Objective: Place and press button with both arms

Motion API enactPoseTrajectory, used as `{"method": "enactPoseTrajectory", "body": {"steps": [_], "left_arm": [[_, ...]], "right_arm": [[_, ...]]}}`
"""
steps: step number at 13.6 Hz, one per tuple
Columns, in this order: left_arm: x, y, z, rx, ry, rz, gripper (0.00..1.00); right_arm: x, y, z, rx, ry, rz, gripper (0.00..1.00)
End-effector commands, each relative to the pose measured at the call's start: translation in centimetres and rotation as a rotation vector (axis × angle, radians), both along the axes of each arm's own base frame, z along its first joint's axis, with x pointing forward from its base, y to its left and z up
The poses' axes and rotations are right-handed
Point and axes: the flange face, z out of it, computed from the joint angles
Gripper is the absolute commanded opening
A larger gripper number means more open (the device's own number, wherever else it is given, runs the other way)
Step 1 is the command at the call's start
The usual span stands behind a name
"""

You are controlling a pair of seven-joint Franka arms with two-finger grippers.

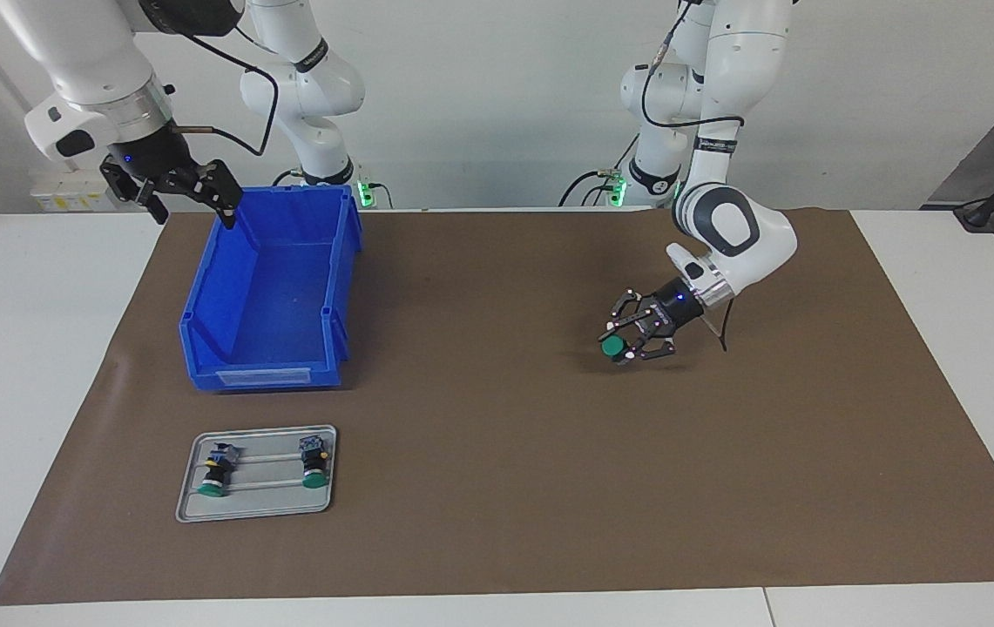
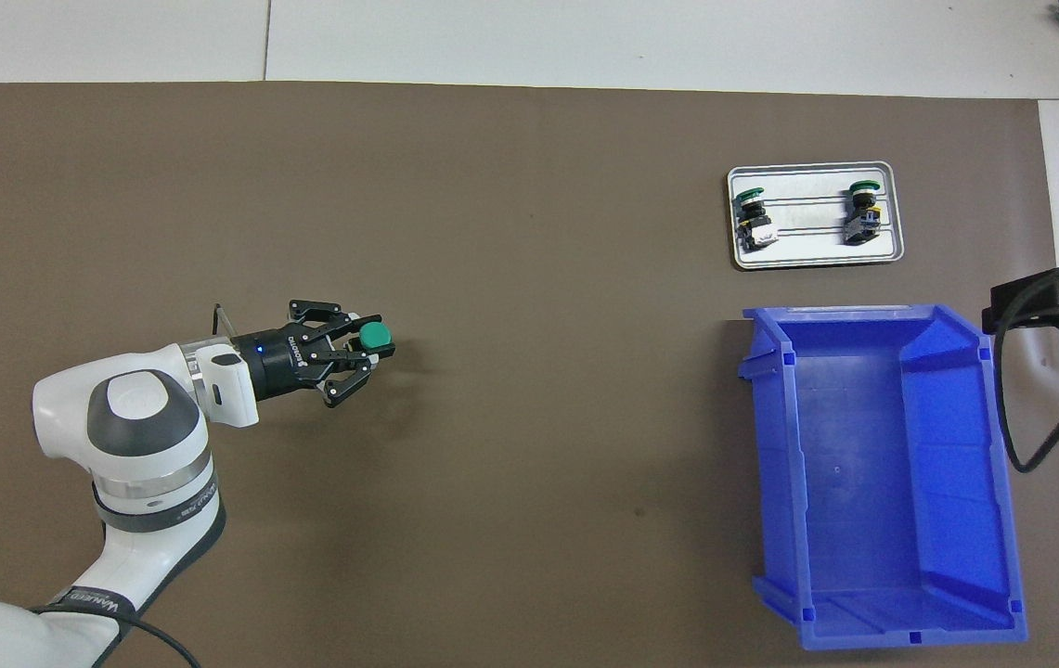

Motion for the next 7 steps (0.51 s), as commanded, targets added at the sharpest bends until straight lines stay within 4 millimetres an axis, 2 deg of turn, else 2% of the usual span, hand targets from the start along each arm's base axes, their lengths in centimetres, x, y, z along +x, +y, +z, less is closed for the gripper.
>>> {"method": "enactPoseTrajectory", "body": {"steps": [1, 4, 7], "left_arm": [[-2.2, -0.9, -0.6, -0.1, -0.034, -0.008, 0.0], [-3.5, -2.5, -1.1, -0.216, -0.084, 0.037, 0.0], [-5.5, -2.1, -2.9, -0.262, -0.13, -0.018, 0.0]], "right_arm": [[-0.3, 0.5, 0.3, -0.027, -0.016, 0.013, 1.0], [-0.3, 0.5, 0.3, -0.015, -0.012, 0.006, 1.0], [-0.4, 0.6, 0.3, -0.01, -0.009, 0.009, 1.0]]}}
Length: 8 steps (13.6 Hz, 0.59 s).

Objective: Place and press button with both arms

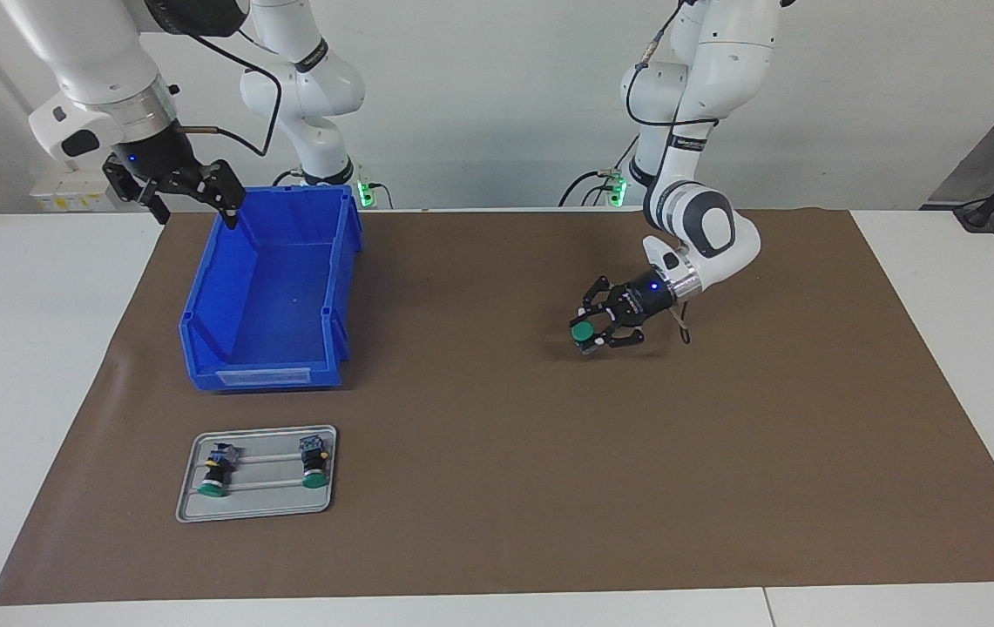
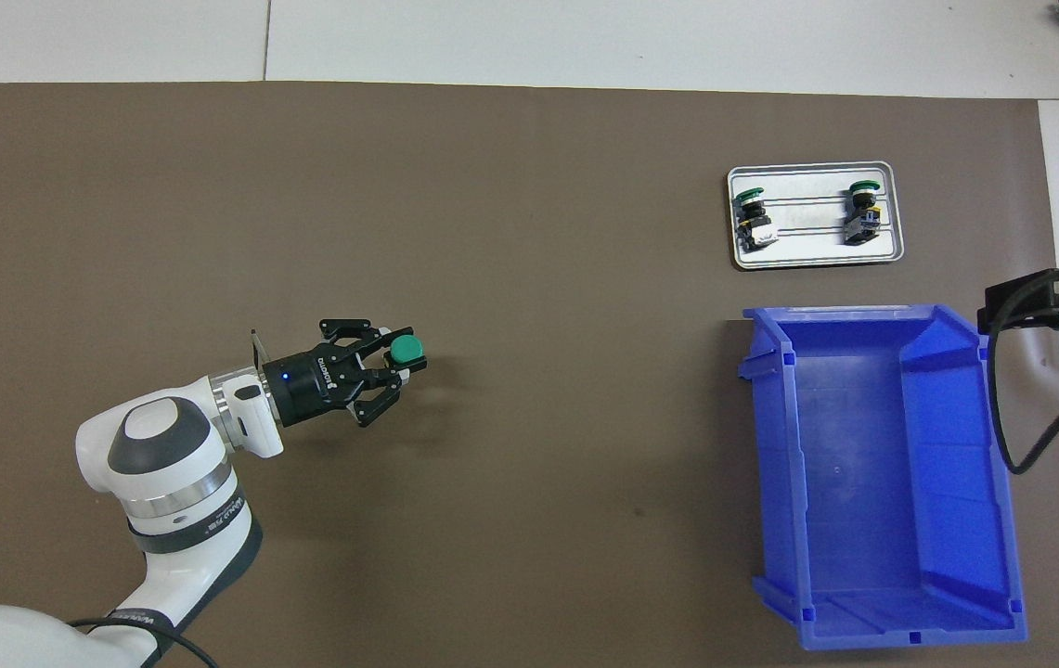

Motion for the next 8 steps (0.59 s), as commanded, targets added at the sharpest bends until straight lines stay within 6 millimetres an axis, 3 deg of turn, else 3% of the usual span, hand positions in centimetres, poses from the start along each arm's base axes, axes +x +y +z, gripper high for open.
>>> {"method": "enactPoseTrajectory", "body": {"steps": [1, 8], "left_arm": [[-2.2, 0.8, -0.9, -0.041, -0.063, -0.021, 0.0], [-3.9, 1.6, -2.2, -0.066, -0.058, -0.032, 0.0]], "right_arm": [[-0.4, 0.1, 0.3, -0.006, -0.008, -0.002, 1.0], [-0.4, 0.1, 0.3, -0.004, -0.008, -0.001, 1.0]]}}
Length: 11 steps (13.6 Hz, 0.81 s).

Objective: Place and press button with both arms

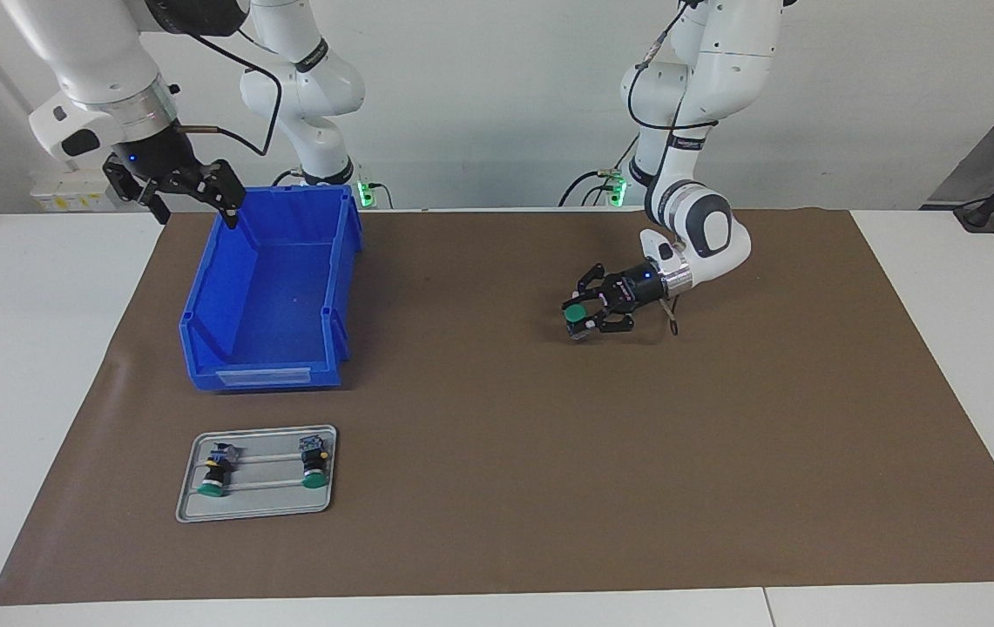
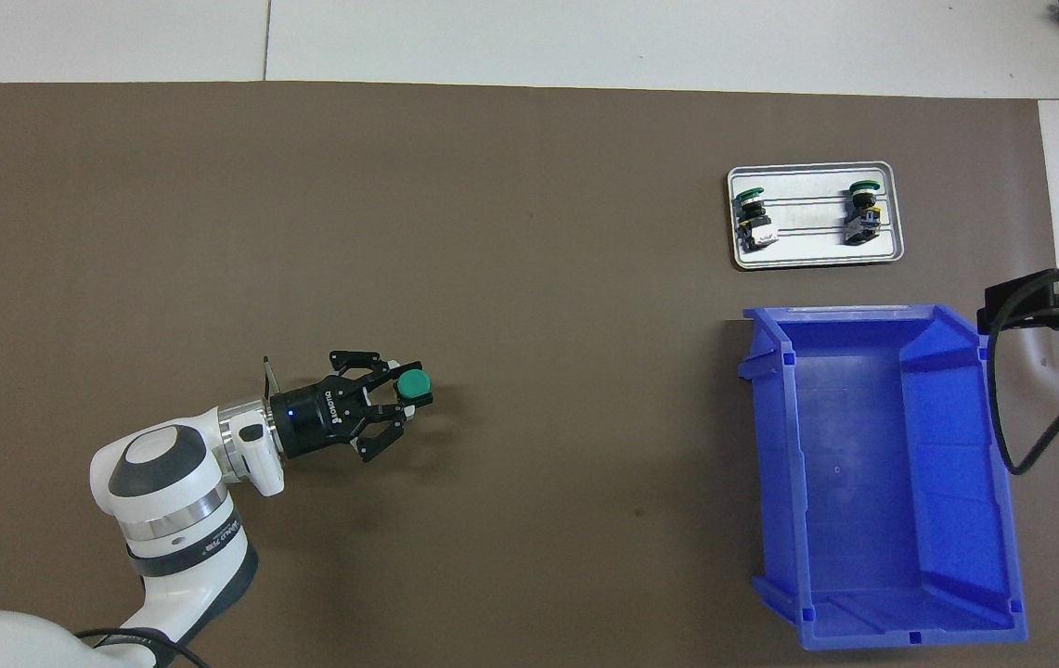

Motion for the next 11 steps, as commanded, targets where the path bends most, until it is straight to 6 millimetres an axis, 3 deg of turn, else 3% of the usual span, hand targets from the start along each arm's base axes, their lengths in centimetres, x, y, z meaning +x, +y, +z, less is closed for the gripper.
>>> {"method": "enactPoseTrajectory", "body": {"steps": [1, 3, 6, 7, 11], "left_arm": [[-1.1, 0.9, -0.4, 0.016, -0.008, 0.014, 0.21], [-1.1, 1.0, -0.4, 0.015, -0.008, 0.014, 0.59], [-0.9, 1.2, -0.3, 0.014, -0.004, 0.02, 0.82], [-0.7, 1.3, -0.1, 0.011, -0.001, 0.025, 0.94], [-0.2, 5.3, 0.2, 0.079, 0.068, -0.049, 0.94]], "right_arm": [[-0.4, 0.1, 0.3, -0.004, -0.008, -0.002, 1.0], [-0.4, 0.1, 0.3, -0.004, -0.008, -0.002, 1.0], [-0.4, 0.1, 0.3, -0.004, -0.008, -0.002, 1.0], [-0.4, 0.1, 0.3, -0.004, -0.008, -0.002, 1.0], [-0.4, 0.1, 0.3, -0.004, -0.008, -0.002, 1.0]]}}
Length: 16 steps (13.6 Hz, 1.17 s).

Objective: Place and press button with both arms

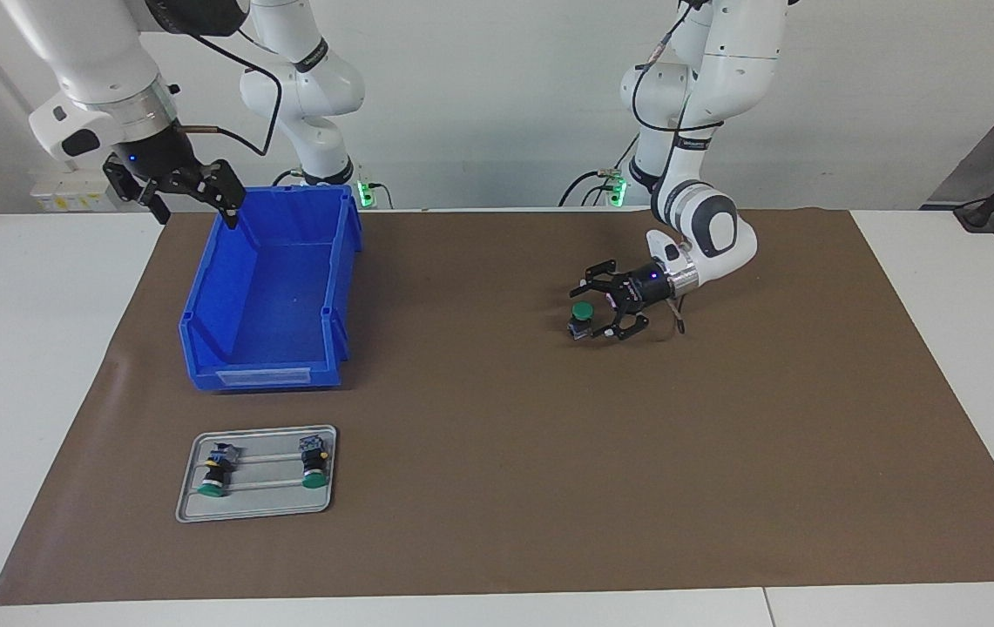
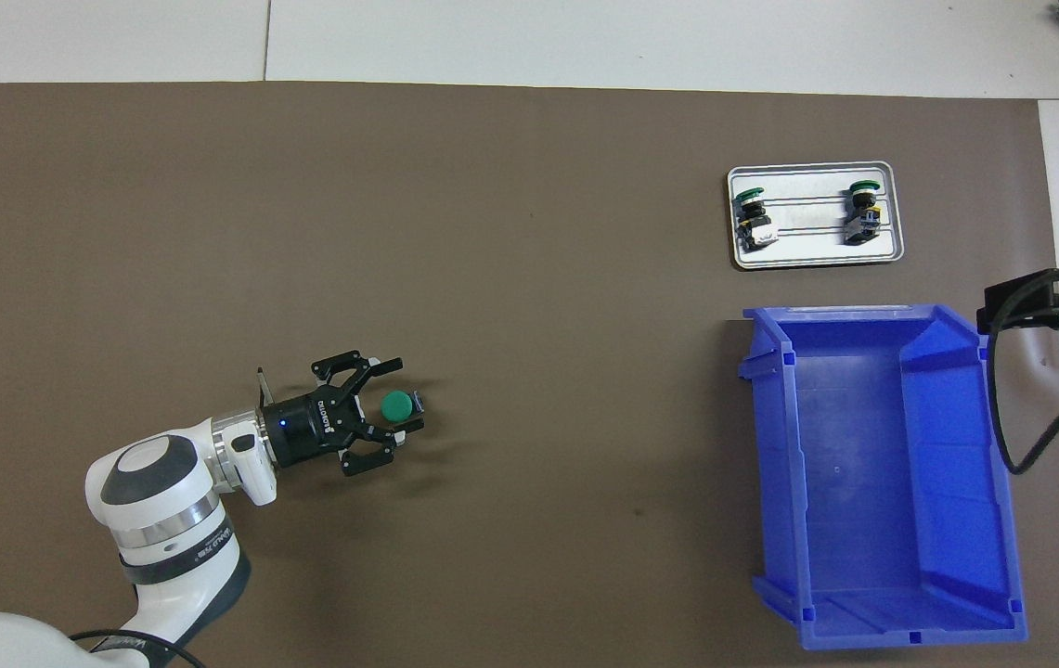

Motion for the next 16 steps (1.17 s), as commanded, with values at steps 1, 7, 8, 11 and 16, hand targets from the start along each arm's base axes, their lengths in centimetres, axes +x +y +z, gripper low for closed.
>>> {"method": "enactPoseTrajectory", "body": {"steps": [1, 7, 8, 11, 16], "left_arm": [[0.1, 3.3, 0.9, 0.041, 0.037, -0.026, 0.94], [2.4, 9.1, 5.1, 0.181, 0.146, -0.077, 0.91], [3.4, 10.1, 7.1, 0.242, 0.202, -0.088, 0.89], [5.8, 11.1, 12.6, 0.403, 0.353, -0.057, 0.89], [8.5, 11.1, 20.2, 0.672, 0.54, 0.109, 0.89]], "right_arm": [[-0.4, 0.1, 0.3, -0.004, -0.008, -0.002, 1.0], [-0.4, 0.1, 0.3, -0.004, -0.008, -0.002, 1.0], [-0.4, 0.1, 0.3, -0.004, -0.008, -0.002, 1.0], [-0.4, 0.1, 0.3, -0.004, -0.008, -0.002, 1.0], [-0.4, 0.1, 0.3, -0.004, -0.008, -0.002, 1.0]]}}
